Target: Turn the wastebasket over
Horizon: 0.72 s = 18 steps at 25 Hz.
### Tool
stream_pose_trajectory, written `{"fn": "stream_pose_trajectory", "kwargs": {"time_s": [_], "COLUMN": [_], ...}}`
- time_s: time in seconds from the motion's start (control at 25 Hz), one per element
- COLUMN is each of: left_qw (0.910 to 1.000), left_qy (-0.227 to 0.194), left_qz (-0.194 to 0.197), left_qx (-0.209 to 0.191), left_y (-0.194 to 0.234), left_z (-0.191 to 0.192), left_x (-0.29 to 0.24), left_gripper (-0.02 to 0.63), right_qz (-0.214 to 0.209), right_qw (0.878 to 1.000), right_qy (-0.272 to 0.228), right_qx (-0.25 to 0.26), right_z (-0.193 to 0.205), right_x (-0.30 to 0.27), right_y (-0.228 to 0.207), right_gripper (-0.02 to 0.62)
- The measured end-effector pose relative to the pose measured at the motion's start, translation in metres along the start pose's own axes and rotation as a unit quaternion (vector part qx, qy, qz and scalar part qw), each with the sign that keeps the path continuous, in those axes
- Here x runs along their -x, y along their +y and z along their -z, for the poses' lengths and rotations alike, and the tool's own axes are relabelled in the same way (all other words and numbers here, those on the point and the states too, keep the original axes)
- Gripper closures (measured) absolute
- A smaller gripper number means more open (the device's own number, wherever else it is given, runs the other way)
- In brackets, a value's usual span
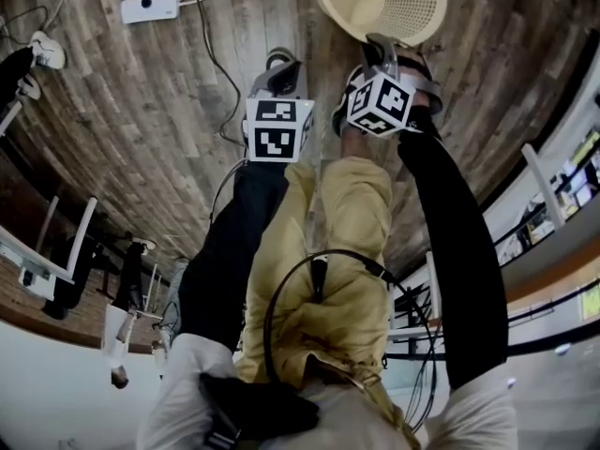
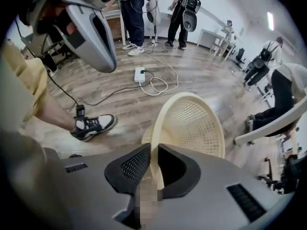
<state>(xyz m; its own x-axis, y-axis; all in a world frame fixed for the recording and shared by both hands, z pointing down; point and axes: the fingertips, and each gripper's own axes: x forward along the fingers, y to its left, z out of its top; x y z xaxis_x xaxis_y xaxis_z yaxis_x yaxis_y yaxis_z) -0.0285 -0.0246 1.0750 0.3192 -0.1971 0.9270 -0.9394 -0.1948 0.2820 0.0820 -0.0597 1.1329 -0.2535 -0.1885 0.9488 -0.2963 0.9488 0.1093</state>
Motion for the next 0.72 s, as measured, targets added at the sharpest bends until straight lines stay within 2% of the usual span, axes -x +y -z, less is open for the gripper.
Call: {"fn": "stream_pose_trajectory", "kwargs": {"time_s": [0.12,0.4,0.56,0.72], "left_qw": [0.9996,0.9994,0.9991,0.9990], "left_qy": [0.019,0.025,0.033,0.033], "left_qz": [0.014,0.024,0.028,0.028], "left_qx": [0.013,0.006,-0.005,-0.014], "left_y": [0.001,0.007,0.008,0.009], "left_z": [0.009,0.016,0.023,0.024], "left_x": [-0.004,-0.008,-0.007,0.001], "left_gripper": [0.609,0.609,0.609,0.609], "right_qz": [-0.069,-0.179,-0.238,-0.253], "right_qw": [0.998,0.984,0.969,0.959], "right_qy": [0.012,0.008,0.026,0.030], "right_qx": [-0.006,-0.012,-0.056,-0.121], "right_z": [0.009,-0.002,-0.009,-0.006], "right_x": [-0.010,-0.026,-0.035,-0.038], "right_y": [0.037,0.071,0.088,0.099], "right_gripper": [0.535,0.525,0.523,0.522]}}
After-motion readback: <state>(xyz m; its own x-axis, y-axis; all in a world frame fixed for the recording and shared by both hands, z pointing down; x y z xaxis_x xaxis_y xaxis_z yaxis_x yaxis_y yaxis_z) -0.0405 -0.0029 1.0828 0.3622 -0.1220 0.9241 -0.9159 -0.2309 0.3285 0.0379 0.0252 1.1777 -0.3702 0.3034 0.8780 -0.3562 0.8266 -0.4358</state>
